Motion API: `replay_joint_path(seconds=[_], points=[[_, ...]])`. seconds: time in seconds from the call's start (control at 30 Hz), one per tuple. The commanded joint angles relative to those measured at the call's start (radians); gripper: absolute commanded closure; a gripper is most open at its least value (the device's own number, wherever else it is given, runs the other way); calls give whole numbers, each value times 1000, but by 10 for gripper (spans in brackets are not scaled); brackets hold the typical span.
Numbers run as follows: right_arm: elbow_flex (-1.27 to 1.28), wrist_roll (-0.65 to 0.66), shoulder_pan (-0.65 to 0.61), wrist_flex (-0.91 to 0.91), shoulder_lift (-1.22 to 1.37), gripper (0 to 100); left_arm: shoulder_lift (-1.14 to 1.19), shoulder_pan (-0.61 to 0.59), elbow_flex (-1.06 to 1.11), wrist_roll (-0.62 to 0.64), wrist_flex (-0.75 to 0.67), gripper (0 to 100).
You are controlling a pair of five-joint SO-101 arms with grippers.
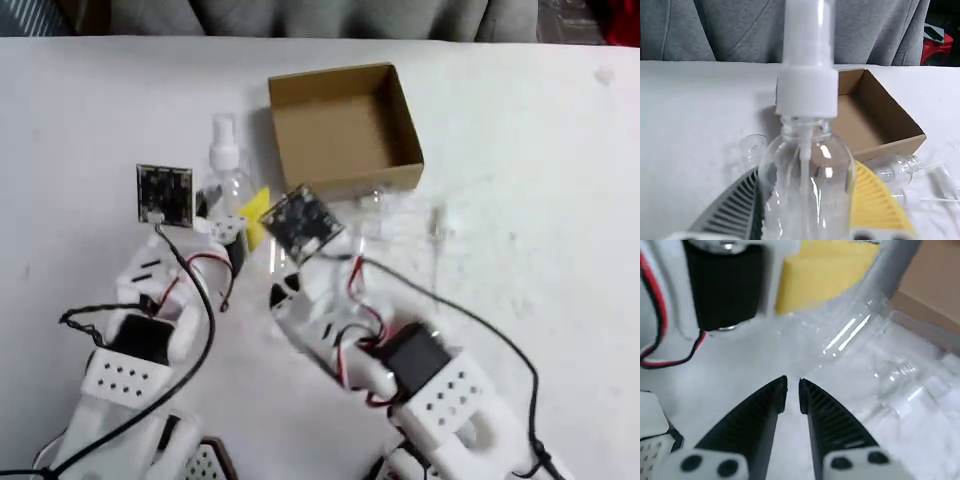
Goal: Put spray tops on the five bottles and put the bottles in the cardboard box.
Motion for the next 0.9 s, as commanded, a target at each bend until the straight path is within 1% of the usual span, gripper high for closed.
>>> replay_joint_path(seconds=[0.0,0.1,0.17,0.37,0.47,0.57,0.87], points=[[164,-71,-45,-280,-39,982,5,-10,-77,11,6,979],[281,-106,-93,-469,-54,982,10,-8,-75,11,9,979],[336,-109,-110,-559,-77,982,10,-8,-75,11,11,979],[428,-109,-116,-737,-107,982,4,-2,-75,11,25,979],[459,-109,-114,-835,-73,982,2,50,-87,11,103,979],[462,-109,-110,-885,-13,982,2,90,-106,3,150,979],[456,-109,-10,-929,56,982,2,84,-104,9,158,979]])
